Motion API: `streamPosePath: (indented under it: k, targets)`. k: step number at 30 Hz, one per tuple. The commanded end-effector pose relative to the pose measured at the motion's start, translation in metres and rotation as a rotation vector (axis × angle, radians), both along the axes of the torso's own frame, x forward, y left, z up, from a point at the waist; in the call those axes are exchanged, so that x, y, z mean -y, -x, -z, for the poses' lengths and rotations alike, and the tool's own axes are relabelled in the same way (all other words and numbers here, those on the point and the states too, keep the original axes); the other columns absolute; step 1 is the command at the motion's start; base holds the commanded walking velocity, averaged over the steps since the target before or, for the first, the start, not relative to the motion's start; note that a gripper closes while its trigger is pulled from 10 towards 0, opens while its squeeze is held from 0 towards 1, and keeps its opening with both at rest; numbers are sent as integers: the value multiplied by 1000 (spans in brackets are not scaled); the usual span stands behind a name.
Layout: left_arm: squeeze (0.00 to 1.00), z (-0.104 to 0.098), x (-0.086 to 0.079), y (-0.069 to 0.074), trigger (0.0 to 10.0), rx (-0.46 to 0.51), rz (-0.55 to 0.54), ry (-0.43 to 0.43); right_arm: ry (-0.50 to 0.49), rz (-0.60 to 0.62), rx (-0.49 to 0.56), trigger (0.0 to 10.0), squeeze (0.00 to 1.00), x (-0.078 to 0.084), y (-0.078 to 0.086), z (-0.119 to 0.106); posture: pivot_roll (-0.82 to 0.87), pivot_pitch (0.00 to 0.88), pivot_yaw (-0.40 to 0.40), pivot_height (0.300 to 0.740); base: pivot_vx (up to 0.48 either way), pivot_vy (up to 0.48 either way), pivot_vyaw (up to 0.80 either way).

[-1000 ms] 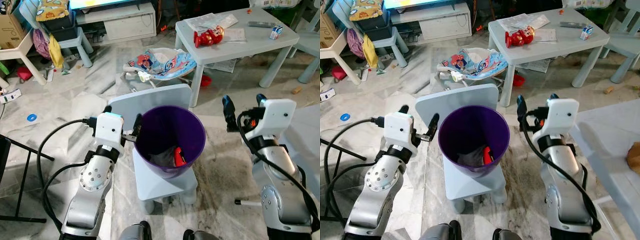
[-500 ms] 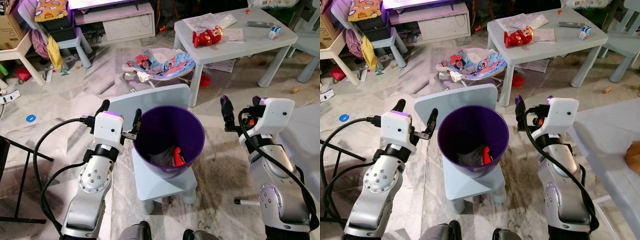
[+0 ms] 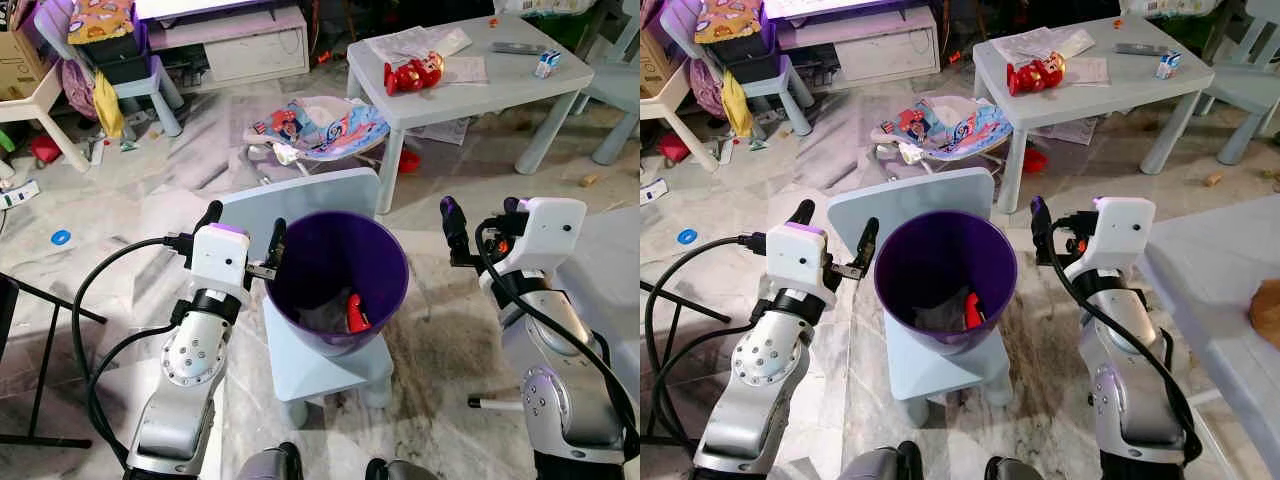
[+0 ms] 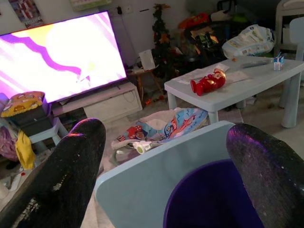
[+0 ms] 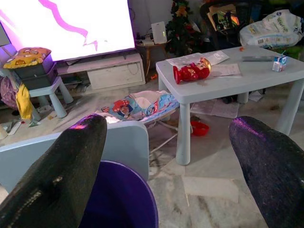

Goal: Picking trash to rubbish bin

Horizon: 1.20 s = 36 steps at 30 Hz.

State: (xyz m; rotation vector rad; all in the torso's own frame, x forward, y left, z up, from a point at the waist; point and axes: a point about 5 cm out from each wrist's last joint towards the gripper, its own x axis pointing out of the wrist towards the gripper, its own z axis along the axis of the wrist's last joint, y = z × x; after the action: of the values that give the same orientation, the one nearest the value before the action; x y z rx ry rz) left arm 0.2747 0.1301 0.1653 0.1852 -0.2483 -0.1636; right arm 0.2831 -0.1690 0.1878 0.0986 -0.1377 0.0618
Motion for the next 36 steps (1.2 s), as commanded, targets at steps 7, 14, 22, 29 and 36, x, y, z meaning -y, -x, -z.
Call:
streamPosePath:
  k: [7, 14, 22, 29, 36]
  targets:
    - [0, 8, -3, 1, 10000, -37, -10, -11, -6, -12, -22, 10000, 0, -2, 0, 3, 25, 152, 28, 740, -299, 0, 0]
    - [0, 9, -4, -1, 10000, -42, -15, -9, -8, -13, -25, 10000, 0, -3, 0, 4, 24, 152, 30, 740, -304, 0, 0]
    - [0, 10, -3, -1, 10000, -47, -12, -8, -7, -11, -23, 10000, 0, -3, -1, 4, 23, 150, 31, 740, -305, 0, 0]
    - [0, 10, -4, -2, 10000, -45, -12, -10, -6, -10, -23, 10000, 0, -3, -1, 4, 22, 148, 31, 740, -306, 0, 0]
    - [0, 11, -1, -2, 10000, -49, -8, -6, -4, -7, -23, 10000, 0, -1, -2, 4, 18, 150, 29, 740, -310, 0, 0]
